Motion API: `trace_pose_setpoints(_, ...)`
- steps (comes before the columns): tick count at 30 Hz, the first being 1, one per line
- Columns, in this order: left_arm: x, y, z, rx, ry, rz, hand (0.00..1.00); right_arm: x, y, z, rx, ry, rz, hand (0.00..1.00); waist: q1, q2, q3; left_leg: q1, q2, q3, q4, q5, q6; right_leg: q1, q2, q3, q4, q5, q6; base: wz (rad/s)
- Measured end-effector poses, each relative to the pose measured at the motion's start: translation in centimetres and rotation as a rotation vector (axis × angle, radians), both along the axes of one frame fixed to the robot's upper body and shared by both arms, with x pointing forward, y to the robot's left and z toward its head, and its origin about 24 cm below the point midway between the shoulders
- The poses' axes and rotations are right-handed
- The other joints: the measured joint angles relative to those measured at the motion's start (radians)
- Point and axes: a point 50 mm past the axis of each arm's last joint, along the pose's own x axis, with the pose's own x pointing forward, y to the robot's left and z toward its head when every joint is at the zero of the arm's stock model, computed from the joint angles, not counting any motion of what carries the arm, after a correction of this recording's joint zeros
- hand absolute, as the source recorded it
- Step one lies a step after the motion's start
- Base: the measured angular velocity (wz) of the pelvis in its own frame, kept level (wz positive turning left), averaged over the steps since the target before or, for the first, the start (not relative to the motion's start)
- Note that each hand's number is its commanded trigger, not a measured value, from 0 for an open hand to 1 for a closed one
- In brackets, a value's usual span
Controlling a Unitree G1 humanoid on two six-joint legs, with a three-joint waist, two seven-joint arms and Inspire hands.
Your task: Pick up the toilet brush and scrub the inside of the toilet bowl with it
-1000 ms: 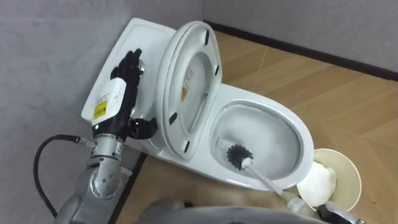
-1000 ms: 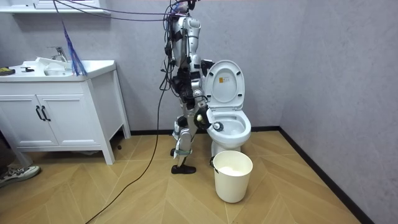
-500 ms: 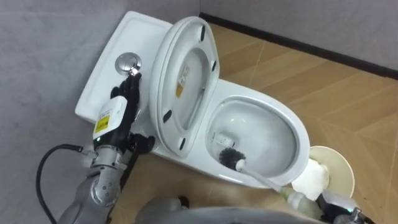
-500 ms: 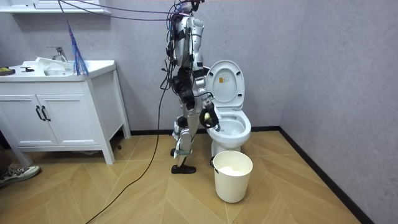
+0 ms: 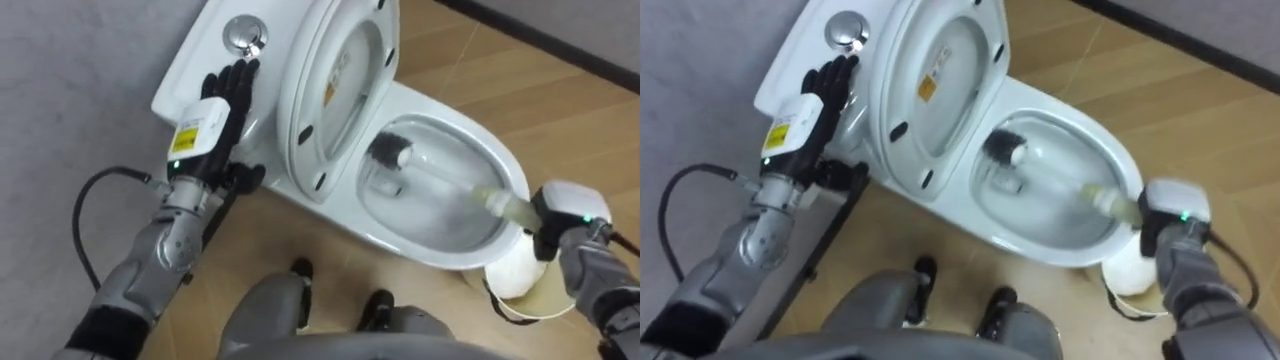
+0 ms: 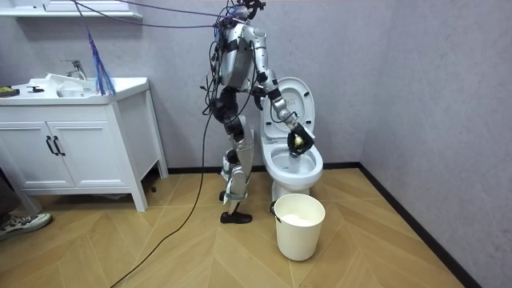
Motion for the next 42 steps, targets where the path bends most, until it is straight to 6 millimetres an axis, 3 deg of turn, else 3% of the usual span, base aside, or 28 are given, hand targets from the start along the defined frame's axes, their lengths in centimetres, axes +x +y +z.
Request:
trace_pose_setpoints(4, 0.3, 0.6, 0.6, 0.043, -0.061, -0.007, 0.0, 1.3, -0.5, 1.3, -0.045, -0.036, 0.026, 1.0, 0.008, 0.003, 0.0019, -0.069, -0.004, 0.014, 0.006, 0.017, 0.007, -0.093, -0.025, 0.005, 0.055, -0.001, -0.001, -0.04)
trace_pose_setpoints(8, 0.7, 1.1, 1.3, 0.069, -0.124, -0.007, 0.0, 2.1, -1.3, 2.5, -0.077, -0.077, 0.032, 1.0, 0.009, 0.013, 0.0066, -0.142, -0.004, 0.016, 0.032, 0.017, 0.007, -0.165, -0.03, 0.006, 0.087, 0.0, -0.003, -0.03)
trace_pose_setpoints(13, 1.2, 2.1, 2.5, 0.147, -0.209, -0.015, 0.0, 3.0, -2.2, 4.1, -0.136, -0.137, 0.032, 1.0, 0.023, 0.021, 0.0082, -0.241, -0.004, 0.033, 0.058, 0.027, 0.005, -0.279, -0.037, 0.026, 0.129, 0.001, -0.02, -0.09)
trace_pose_setpoints(21, 1.5, 2.4, 3.1, 0.156, -0.266, 0.035, 0.0, 3.6, -3.1, 5.3, -0.189, -0.138, 0.001, 1.0, 0.03, 0.043, 0.0086, -0.327, -0.004, 0.062, 0.108, 0.028, 0.003, -0.393, -0.055, 0.057, 0.21, -0.019, -0.036, -0.05)
trace_pose_setpoints(27, 2.1, 2.4, 3.6, 0.165, -0.299, 0.058, 0.0, 3.5, -2.8, 4.7, -0.233, -0.044, 0.029, 1.0, 0.034, 0.073, 0.0118, -0.385, -0.004, 0.069, 0.139, 0.03, 0.0, -0.454, -0.066, 0.055, 0.248, -0.034, -0.047, 0.04)
trace_pose_setpoints(33, 1.9, 2.2, 3.2, 0.181, -0.305, 0.089, 0.0, 2.7, -3.2, 4.2, -0.248, -0.008, 0.007, 1.0, 0.034, 0.085, 0.0094, -0.389, 0.001, 0.08, 0.146, 0.029, 0.0, -0.461, -0.062, 0.064, 0.248, -0.034, -0.048, -0.02)
trace_pose_setpoints(42, 1.7, 1.9, 2.5, 0.225, -0.28, 0.113, 0.0, 1.3, -3.6, 3.4, -0.246, 0.057, -0.021, 1.0, 0.026, 0.117, -0.0071, -0.396, 0.011, 0.099, 0.16, 0.027, 0.005, -0.457, -0.058, 0.059, 0.248, -0.035, -0.047, 0.0)
